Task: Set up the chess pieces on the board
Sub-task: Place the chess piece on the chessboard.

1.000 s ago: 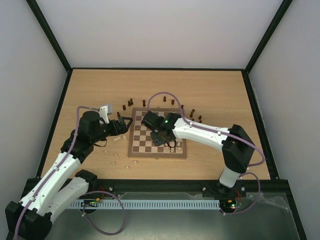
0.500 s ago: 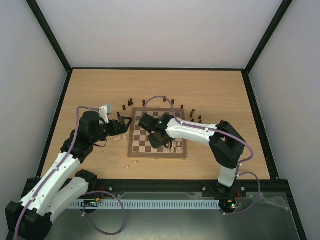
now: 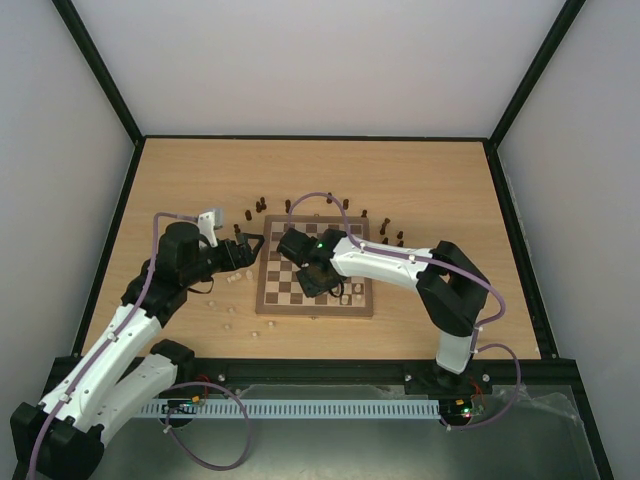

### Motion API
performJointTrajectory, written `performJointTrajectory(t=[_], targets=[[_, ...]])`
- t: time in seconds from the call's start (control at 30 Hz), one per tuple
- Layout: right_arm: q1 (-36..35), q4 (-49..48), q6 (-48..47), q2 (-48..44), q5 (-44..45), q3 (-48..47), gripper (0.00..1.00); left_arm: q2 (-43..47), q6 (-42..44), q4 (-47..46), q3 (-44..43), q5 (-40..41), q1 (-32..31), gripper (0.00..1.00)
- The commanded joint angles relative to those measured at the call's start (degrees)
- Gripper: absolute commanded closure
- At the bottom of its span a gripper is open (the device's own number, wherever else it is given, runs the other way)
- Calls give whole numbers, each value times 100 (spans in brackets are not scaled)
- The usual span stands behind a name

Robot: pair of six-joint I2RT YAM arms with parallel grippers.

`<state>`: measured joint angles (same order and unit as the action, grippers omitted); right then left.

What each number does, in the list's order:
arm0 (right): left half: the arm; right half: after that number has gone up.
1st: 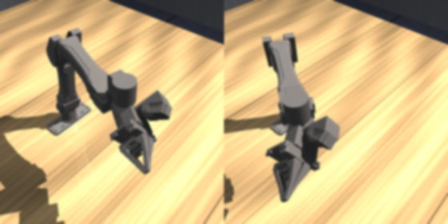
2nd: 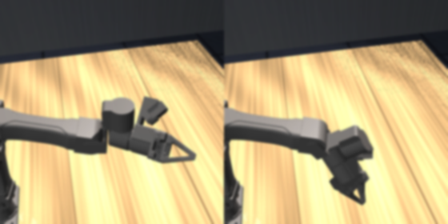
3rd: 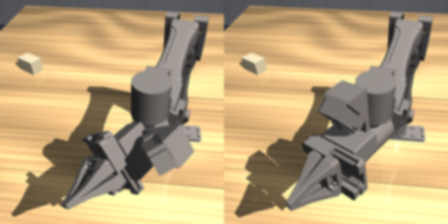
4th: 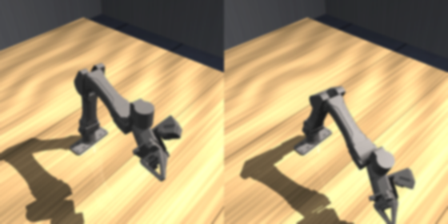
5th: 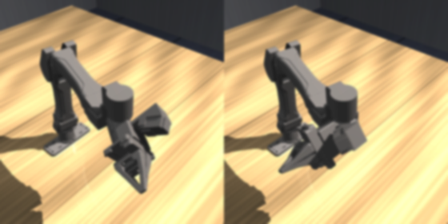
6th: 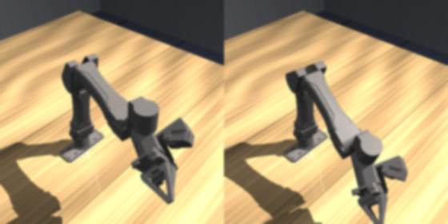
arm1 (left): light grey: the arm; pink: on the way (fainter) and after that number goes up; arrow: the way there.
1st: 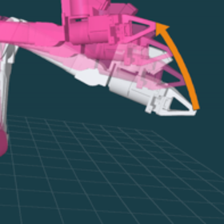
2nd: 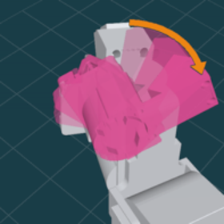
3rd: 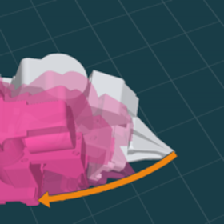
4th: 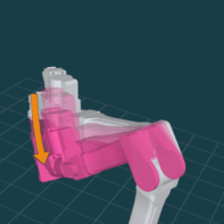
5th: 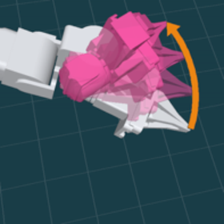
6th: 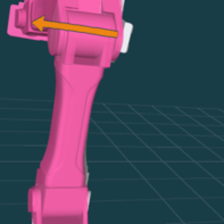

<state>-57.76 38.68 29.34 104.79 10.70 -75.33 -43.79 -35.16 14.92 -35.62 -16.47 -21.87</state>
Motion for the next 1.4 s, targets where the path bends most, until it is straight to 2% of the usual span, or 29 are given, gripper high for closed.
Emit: performJointTrajectory(t=[0.0,0.8,1.0,1.37], targets=[[42,150,-18,112,74,116,86,38,-25,21,13,12,-20,0],[124,-82,-91,66,18,217,82,-59,-37,-33,7,21,-20,1],[123,-133,-116,-152,-47,196,75,-57,-34,8,-21,94,-24,1],[124,-176,-74,-727,-92,241,54,1,9,117,-84,293,-20,0]])
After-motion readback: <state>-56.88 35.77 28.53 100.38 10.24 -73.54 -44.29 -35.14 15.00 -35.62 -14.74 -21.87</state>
